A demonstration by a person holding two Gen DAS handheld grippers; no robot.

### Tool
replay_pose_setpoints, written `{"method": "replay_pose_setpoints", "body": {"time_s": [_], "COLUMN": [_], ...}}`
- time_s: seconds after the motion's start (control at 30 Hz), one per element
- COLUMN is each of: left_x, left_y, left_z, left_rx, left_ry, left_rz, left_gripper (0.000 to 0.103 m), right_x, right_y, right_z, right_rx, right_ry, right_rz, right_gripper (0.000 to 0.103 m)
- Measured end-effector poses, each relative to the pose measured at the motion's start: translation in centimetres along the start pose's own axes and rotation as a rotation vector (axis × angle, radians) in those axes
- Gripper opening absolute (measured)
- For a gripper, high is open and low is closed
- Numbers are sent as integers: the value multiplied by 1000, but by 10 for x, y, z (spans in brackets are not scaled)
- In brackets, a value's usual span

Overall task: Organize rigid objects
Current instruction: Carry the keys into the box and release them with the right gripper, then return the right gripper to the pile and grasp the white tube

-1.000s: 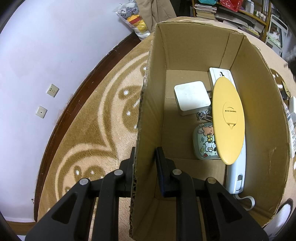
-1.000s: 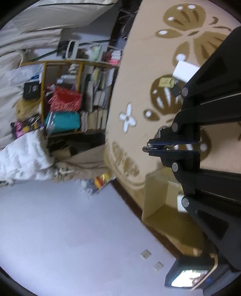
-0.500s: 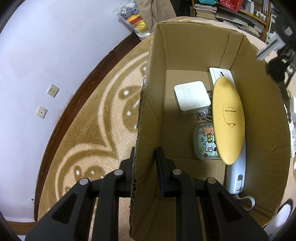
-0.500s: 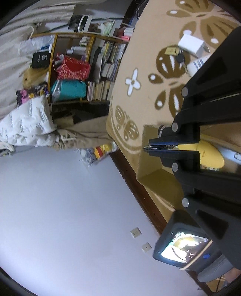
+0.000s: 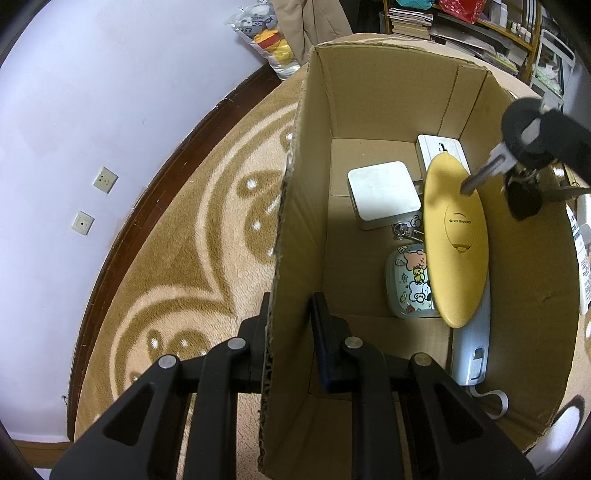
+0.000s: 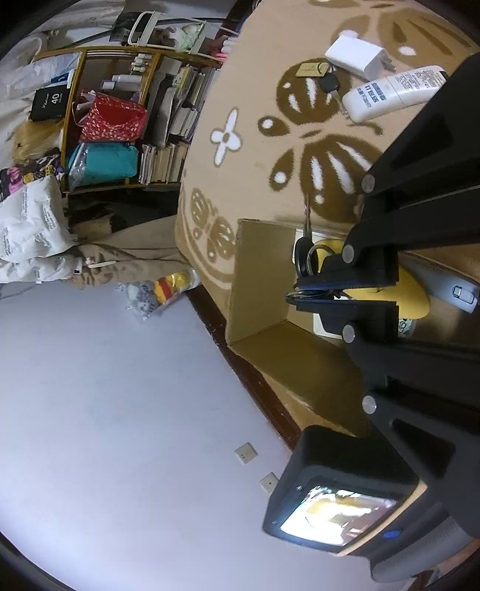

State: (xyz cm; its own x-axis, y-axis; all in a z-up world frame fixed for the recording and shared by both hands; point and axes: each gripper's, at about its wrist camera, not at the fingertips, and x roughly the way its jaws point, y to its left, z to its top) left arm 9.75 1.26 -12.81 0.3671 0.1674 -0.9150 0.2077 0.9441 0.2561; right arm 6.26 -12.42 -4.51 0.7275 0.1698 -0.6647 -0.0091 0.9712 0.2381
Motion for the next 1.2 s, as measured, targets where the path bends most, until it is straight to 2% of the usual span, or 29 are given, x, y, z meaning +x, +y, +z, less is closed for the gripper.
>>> {"method": "replay_pose_setpoints", "body": {"time_s": [0.17, 0.4, 0.5, 0.57, 0.63, 0.73, 0.8, 0.87, 0.93, 1.07, 1.13, 1.2], "left_x": [0, 0, 0, 0, 0, 0, 0, 0, 0, 1, 1, 1], "left_y": [0, 0, 0, 0, 0, 0, 0, 0, -1, -2, -1, -2], "left_z": [0, -1, -1, -1, -1, -1, -1, -1, -2, -2, -3, -2], "left_rx": [0, -2, -2, -1, -2, 1, 0, 1, 3, 3, 2, 1], "left_ry": [0, 1, 0, 1, 1, 0, 0, 0, 0, 0, 0, 1], "left_rz": [0, -4, -3, -3, -3, -1, -1, -1, 1, 1, 0, -1], "left_gripper": [19, 19, 19, 19, 19, 19, 19, 19, 19, 19, 19, 19], "right_x": [7, 1, -3, -7, -10, -12, -13, -13, -13, -15, -11, -6], "right_y": [3, 1, -1, -6, -12, -27, -41, -54, -69, -94, -108, -129], "right_z": [-5, -3, 0, 3, 5, 7, 7, 8, 9, 8, 4, -4], "right_rx": [-22, -25, -25, -27, -19, 12, 32, 60, 105, 135, 148, 186], "right_ry": [38, 20, 8, -10, -26, -24, -21, -3, 14, 34, 62, 115], "right_rz": [-18, -26, -40, -75, -93, -118, -150, -173, -191, -226, -209, -240], "right_gripper": [6, 7, 11, 28, 37, 40, 48, 64, 73, 84, 84, 84]}}
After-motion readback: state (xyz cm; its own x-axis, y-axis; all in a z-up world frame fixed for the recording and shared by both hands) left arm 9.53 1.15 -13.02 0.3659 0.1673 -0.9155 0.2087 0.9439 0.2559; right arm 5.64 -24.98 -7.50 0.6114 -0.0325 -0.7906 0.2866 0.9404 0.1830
